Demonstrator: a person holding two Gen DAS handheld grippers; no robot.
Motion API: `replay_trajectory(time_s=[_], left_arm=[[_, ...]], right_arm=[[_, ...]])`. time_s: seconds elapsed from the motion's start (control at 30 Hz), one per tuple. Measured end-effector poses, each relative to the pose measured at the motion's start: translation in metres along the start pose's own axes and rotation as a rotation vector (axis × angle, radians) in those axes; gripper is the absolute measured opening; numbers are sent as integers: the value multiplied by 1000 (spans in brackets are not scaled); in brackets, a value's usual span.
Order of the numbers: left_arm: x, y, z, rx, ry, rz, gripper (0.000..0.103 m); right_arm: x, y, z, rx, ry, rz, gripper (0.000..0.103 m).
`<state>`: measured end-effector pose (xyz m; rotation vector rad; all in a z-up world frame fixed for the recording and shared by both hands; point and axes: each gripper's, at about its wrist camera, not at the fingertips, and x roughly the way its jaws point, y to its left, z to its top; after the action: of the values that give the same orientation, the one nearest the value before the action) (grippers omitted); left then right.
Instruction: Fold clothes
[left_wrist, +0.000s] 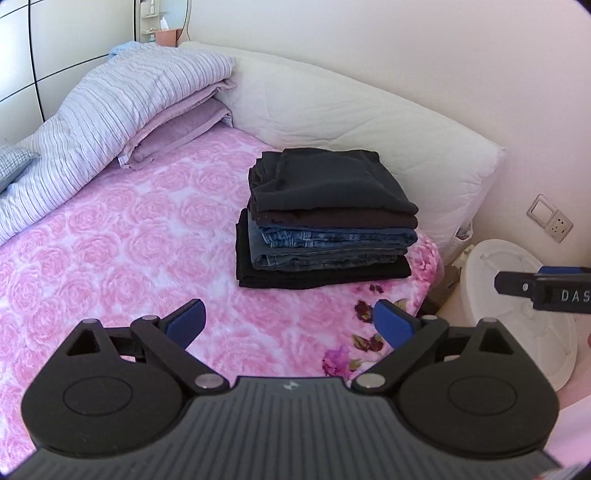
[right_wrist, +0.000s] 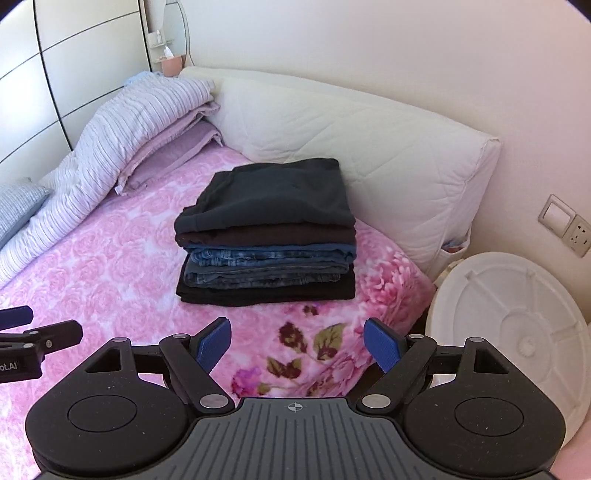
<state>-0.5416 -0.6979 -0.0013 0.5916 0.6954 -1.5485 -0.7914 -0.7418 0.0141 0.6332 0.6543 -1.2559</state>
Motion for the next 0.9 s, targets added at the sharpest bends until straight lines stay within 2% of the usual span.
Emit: replay_trajectory(time_s=[0.2, 0.4, 0.9], left_arm=[[-6, -5, 3, -10, -5, 1, 96], [-4, -8, 6, -12, 9, 53, 96], [3, -19, 6, 43, 12, 52, 96]], right_arm=[[-3, 0, -4, 12, -2, 29, 82], [-3, 0, -1, 3, -2, 33, 82], [-2, 3, 1, -19, 8, 22, 82]])
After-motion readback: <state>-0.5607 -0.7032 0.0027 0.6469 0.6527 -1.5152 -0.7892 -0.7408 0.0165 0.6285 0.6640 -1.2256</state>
